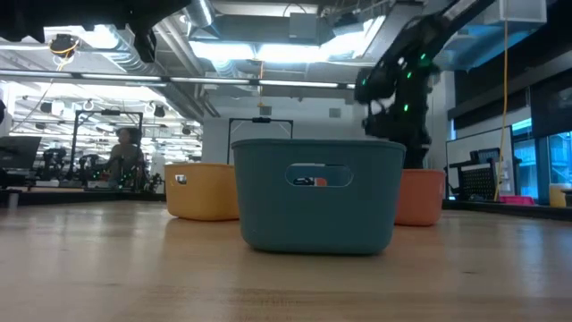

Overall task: Sort & place blocks by color
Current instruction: Put the orange studded block into the yellow bin

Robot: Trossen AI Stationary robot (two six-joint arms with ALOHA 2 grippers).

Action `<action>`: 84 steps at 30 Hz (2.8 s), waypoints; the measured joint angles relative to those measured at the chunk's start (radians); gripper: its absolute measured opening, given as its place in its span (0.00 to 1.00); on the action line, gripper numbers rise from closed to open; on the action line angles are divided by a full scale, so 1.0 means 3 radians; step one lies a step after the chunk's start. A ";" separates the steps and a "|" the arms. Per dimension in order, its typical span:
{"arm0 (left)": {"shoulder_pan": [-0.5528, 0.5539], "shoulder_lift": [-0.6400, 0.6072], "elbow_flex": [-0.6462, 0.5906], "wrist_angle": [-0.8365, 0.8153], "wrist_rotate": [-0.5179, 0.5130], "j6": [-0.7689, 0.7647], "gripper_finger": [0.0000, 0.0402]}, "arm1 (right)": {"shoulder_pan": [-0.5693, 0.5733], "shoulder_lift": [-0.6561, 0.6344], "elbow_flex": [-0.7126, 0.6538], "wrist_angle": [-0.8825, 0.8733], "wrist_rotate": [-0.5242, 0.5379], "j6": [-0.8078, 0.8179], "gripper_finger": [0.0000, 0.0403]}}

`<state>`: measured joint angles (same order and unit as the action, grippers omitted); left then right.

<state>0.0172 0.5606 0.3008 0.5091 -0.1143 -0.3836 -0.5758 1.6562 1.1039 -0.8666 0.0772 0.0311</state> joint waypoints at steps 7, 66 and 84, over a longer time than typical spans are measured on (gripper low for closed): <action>0.0000 -0.0001 0.0000 0.0000 0.0000 -0.0001 0.00 | -0.0079 0.0470 0.0176 0.0030 -0.0002 -0.0572 0.82; 0.0001 0.0000 0.0000 0.0000 -0.0202 0.0003 0.00 | 0.1320 -0.1648 -0.0616 0.2406 -0.0897 0.1098 0.35; 0.0001 0.0032 0.0001 0.0000 -0.0163 0.0005 0.01 | 0.2403 -0.1634 -0.0938 0.3006 0.0025 0.1508 0.35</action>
<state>0.0174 0.5701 0.3012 0.5091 -0.1631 -0.3820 0.1450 1.1660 0.8227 0.0352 0.0846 0.4834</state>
